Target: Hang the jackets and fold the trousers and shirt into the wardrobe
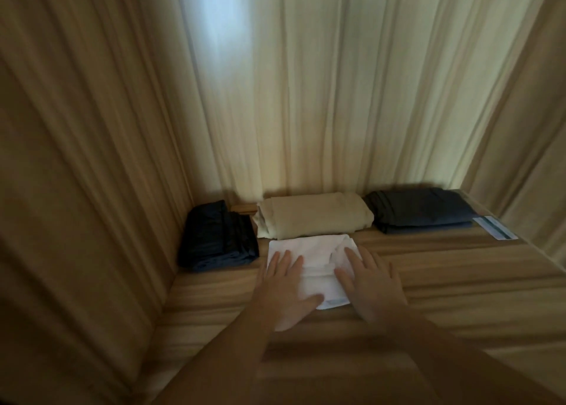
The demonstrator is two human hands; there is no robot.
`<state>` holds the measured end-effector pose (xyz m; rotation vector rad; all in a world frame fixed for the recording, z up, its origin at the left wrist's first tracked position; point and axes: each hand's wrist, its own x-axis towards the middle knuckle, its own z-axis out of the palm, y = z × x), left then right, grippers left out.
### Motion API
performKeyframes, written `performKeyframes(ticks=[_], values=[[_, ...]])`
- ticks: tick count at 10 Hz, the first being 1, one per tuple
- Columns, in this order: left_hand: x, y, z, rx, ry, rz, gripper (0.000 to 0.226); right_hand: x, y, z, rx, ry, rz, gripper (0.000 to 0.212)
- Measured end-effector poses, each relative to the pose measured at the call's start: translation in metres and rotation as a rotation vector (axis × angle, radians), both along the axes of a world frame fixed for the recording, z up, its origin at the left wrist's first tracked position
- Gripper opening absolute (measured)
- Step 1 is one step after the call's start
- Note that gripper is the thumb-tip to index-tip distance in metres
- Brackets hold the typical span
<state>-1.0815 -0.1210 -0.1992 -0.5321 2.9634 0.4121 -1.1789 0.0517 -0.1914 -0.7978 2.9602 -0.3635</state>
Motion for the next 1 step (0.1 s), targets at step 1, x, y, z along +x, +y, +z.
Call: performKeyframes(ticks=[1], values=[[0.0175,0.009,0.0226,0.007,0.103,0.013,0.078,0.0148,0.0268,0.0236,-0.022,0.02,-0.082,0.061]])
